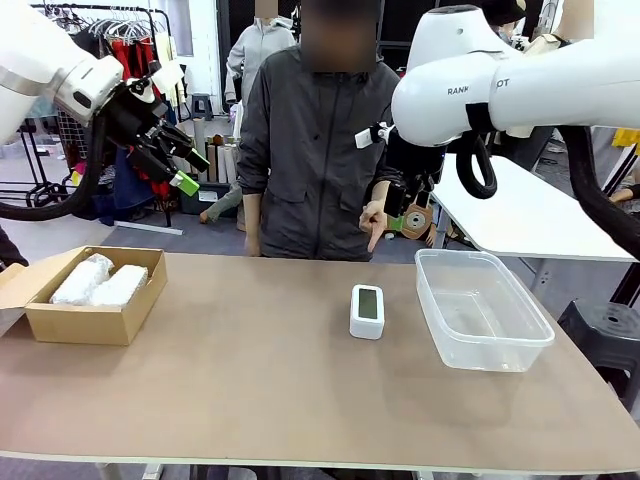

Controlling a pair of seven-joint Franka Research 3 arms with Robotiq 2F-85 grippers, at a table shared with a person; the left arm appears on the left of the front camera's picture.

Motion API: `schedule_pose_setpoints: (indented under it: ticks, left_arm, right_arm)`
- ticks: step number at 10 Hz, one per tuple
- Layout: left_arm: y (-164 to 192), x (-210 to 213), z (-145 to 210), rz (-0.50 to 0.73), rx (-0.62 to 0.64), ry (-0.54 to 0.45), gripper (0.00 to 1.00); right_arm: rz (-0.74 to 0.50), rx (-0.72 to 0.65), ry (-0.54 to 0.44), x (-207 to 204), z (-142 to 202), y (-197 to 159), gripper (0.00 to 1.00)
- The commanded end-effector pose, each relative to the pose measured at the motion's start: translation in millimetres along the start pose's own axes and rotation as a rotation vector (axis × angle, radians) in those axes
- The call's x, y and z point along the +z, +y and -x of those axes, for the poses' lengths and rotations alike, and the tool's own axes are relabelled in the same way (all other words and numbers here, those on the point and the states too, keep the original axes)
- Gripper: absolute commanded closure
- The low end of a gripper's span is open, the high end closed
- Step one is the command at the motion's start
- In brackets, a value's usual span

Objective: Separate and place wrapped and unwrapped clocks.
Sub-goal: Pick up the Digital clock indicated by the person.

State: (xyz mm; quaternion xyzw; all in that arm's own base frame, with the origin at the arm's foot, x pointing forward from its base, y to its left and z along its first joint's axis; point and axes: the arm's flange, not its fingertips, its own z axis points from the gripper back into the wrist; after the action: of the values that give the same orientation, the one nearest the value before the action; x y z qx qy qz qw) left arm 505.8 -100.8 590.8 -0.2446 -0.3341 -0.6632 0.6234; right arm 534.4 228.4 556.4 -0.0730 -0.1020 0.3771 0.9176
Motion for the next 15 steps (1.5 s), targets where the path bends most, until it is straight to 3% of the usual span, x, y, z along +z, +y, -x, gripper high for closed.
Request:
schedule_pose_setpoints:
  ticks: [1, 2, 3, 4, 9, 11, 12, 15]
  left_arm:
    - [-0.5, 1.3, 0.4, 0.0, -0.009, 0.013, 0.0]
    - [-0.5, 1.3, 0.4, 0.0, -0.009, 0.013, 0.0]
    - [-0.5, 1.3, 0.4, 0.0, -0.009, 0.013, 0.0]
    - [-0.5, 1.3, 0.4, 0.0, -0.009, 0.013, 0.0]
    - [-0.5, 1.3, 0.4, 0.0, -0.009, 0.013, 0.0]
    - [-0.5, 1.3, 0.4, 0.0, -0.009, 0.013, 0.0]
    - [-0.5, 1.3, 0.4, 0.0, -0.009, 0.013, 0.0]
    - [-0.5, 1.3, 0.4, 0.0, -0.009, 0.013, 0.0]
  right_arm:
    - [0.003, 0.016, 0.008, 6.2, 3.1, 0.2, 0.0]
    - [0.0, 0.0, 0.0, 0.0, 0.0, 0.0, 0.0]
    - [0.034, -0.239, 0.012, -16.0, -10.1, 12.4, 0.0]
    - [0.033, -0.329, 0.021, -27.3, -14.9, 24.5, 0.0]
    - [0.173, -0.696, -0.097, -63.7, -8.9, 71.3, 0.0]
    - [0.128, -0.713, -0.061, -74.4, 1.9, 66.8, 0.0]
    - [0.106, -0.658, -0.079, -63.5, -15.1, 64.2, 0.0]
    - [0.106, -0.658, -0.079, -63.5, -15.1, 64.2, 0.0]
